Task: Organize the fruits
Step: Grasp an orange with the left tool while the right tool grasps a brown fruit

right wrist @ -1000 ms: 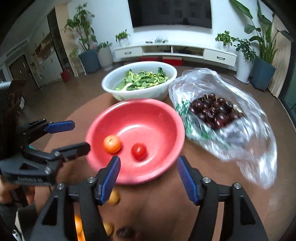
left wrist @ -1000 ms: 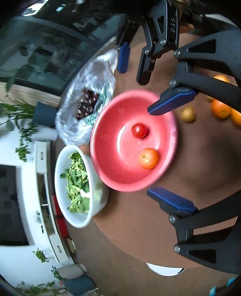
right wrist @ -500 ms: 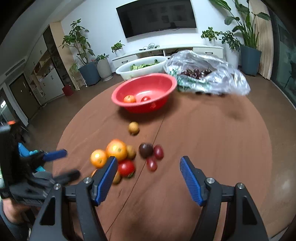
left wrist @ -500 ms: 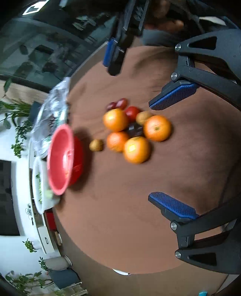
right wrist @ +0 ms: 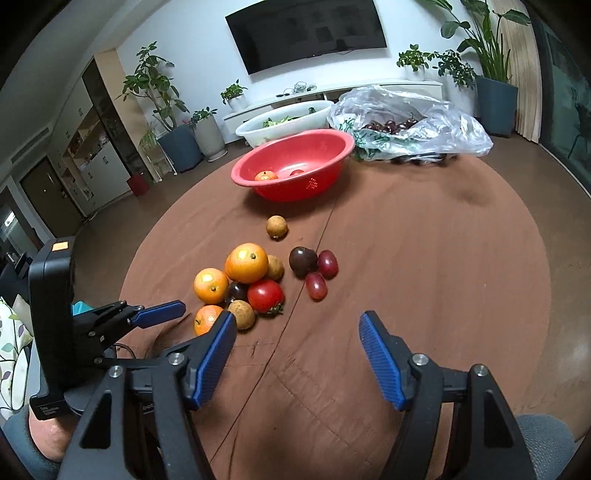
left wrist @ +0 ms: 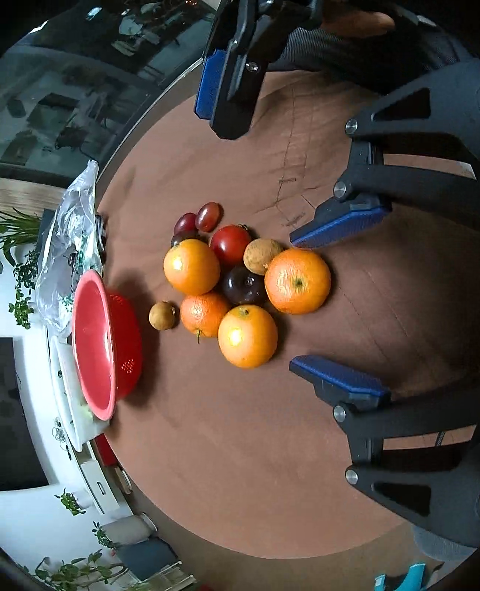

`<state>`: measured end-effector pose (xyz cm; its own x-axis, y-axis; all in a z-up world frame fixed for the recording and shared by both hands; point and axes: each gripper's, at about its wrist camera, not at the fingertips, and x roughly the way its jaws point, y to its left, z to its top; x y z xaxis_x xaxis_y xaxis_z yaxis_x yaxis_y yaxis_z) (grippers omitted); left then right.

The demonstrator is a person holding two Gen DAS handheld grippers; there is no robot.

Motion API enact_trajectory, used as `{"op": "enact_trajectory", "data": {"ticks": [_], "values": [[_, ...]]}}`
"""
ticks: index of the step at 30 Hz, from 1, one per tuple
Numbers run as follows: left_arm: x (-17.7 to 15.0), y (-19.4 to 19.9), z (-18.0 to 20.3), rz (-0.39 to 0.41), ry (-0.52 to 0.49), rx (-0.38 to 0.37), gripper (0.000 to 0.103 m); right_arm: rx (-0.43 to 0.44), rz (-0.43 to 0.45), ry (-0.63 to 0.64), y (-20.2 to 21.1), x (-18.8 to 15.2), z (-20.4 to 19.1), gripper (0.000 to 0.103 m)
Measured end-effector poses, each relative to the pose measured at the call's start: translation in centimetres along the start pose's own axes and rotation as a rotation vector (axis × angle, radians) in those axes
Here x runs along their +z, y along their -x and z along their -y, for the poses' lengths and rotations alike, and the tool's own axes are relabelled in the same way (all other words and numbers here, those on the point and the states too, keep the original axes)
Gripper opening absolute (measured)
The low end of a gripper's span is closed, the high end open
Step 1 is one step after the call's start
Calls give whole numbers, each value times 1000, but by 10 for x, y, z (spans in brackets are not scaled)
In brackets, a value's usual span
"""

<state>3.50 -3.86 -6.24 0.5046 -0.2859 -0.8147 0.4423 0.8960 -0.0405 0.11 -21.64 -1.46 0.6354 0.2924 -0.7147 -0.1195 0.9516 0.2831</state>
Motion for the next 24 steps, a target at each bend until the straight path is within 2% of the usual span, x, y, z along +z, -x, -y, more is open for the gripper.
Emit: {"op": "enact_trajectory", "data": {"ticks": [3,5,7,15,24], "values": [[4,-4,1,-4,-6,-4,53,6,-7,0,-3,0,0,73],[5,-7,0,-12,-1,-30,41,8,-12,1,-4,-1,0,73],[6,-9,0,-14,-3,-55,36,10,-15,0,-5,-2,0,72],[2,-4,-7,-7,21,-90,35,15,-29,5,-11,-4,-4,70],[-13,20,-25,28,91,-120,35,40,-63,36,-27,-7,-28,65]]}}
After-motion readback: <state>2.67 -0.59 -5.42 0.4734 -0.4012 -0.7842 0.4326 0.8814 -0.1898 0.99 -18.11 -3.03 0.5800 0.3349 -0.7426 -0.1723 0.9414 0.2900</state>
